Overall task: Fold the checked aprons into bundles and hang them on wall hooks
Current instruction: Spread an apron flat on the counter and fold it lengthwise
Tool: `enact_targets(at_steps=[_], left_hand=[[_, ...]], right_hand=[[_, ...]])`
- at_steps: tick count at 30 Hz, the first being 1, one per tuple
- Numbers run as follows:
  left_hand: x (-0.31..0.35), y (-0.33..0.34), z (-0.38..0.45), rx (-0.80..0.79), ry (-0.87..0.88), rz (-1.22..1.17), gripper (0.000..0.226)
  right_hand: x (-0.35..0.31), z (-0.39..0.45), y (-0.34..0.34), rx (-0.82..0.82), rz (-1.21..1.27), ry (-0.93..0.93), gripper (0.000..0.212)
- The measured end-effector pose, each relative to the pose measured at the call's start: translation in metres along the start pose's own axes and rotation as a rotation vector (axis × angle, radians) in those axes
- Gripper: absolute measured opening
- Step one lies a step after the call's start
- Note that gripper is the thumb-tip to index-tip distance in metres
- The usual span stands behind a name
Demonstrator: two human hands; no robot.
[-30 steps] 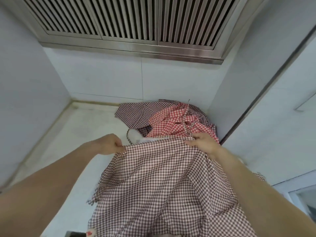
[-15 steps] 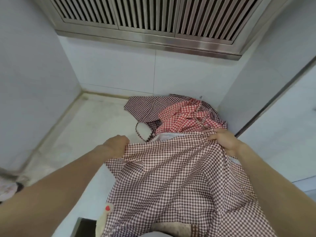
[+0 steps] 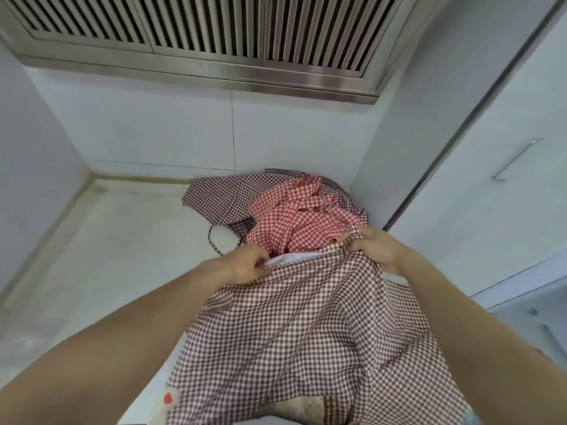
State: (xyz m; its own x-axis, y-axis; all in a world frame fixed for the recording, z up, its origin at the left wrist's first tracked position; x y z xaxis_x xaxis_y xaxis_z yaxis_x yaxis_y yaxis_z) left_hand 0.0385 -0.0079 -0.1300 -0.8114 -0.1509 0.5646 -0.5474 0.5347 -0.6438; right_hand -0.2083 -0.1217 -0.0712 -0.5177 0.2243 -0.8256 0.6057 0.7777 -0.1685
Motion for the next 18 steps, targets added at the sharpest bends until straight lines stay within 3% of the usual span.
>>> enact_targets(at_steps=[3, 5, 7, 10, 11, 14, 18], left_hand=[[-0.022, -0.007, -0.012, -0.110, -0.050, -0.004, 0.027], [-0.042, -0.015, -0.026, -0.199, -0.082, -0.029, 0.036], [-0.060, -0.027, -0.046, -0.232, -0.133, -0.098, 0.057], [-0.064, -0.039, -0.069, -0.292, -0.143, -0.230, 0.021], [-0.063, -0.043, -0.076, -0.290, -0.121, -0.252, 0.024], [-0.069, -0.061, -0.093, -0.203, -0.127, -0.212, 0.030], [-0.093, -0.086, -0.120, -0.044, -0.300, -0.050, 0.042]], right_hand=[[0.010, 0.000, -0.028, 0.323, -0.032, -0.101, 0.027], [0.018, -0.001, -0.041, 0.452, -0.088, -0.101, 0.021], [0.023, 0.000, -0.041, 0.420, -0.183, -0.056, 0.024], [0.027, 0.001, -0.038, 0.357, -0.208, -0.037, 0.029], [0.027, 0.003, -0.037, 0.351, -0.207, -0.035, 0.030], [0.024, 0.014, -0.033, 0.350, -0.251, -0.031, 0.037], [0.022, 0.024, -0.034, 0.368, -0.303, -0.028, 0.036]])
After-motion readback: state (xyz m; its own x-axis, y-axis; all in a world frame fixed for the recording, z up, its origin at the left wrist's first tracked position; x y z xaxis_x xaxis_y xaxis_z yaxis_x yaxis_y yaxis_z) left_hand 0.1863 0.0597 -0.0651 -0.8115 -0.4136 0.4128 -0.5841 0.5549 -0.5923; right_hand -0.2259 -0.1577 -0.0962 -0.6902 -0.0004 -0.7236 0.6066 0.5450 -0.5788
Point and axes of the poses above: each hand's wrist, its own z-axis towards the middle knuckle, its own y-axis out of the palm, x = y × z, the point moved 5 cm from there along z, towards the middle knuckle, and after that the axes turned 11 degrees about -x, right-handed, at the moved point
